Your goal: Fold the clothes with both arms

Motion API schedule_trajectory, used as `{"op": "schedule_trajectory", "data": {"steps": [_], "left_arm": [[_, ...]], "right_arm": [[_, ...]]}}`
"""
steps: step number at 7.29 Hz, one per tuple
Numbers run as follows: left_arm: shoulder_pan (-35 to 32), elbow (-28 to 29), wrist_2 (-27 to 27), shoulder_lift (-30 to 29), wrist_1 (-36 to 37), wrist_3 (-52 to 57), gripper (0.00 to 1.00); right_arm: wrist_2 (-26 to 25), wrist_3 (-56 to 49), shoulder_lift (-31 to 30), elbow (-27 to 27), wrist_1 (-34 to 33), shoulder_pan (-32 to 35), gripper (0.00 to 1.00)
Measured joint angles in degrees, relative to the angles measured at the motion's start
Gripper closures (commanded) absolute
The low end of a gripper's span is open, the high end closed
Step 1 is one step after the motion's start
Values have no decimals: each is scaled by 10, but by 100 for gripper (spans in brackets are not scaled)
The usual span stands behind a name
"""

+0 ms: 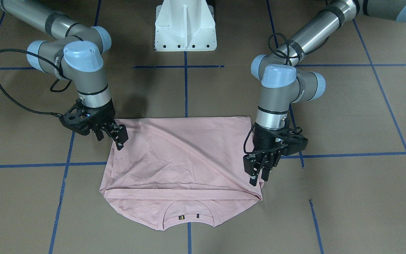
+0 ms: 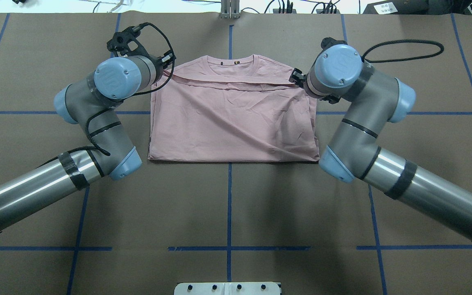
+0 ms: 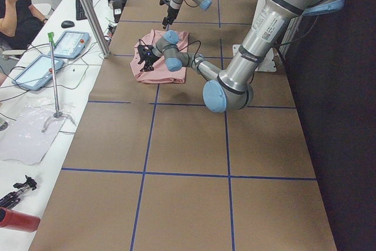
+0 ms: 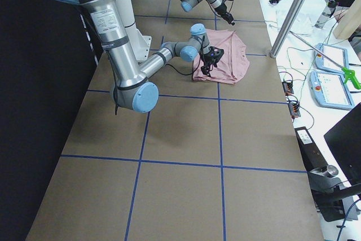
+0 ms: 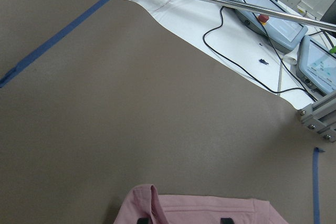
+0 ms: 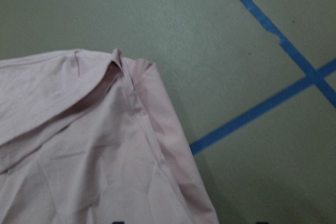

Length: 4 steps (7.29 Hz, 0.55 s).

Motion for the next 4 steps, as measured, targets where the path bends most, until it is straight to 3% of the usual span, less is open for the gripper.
{"op": "schedule_trajectory", "data": {"steps": [3,4], "left_arm": [[3,-4,0,2,0,-3,45],[3,-4,0,2,0,-3,45]], "right_arm": [[-23,30,-33,23,1,-44,12],[-26,36,-37,20,1,-54,25]]}}
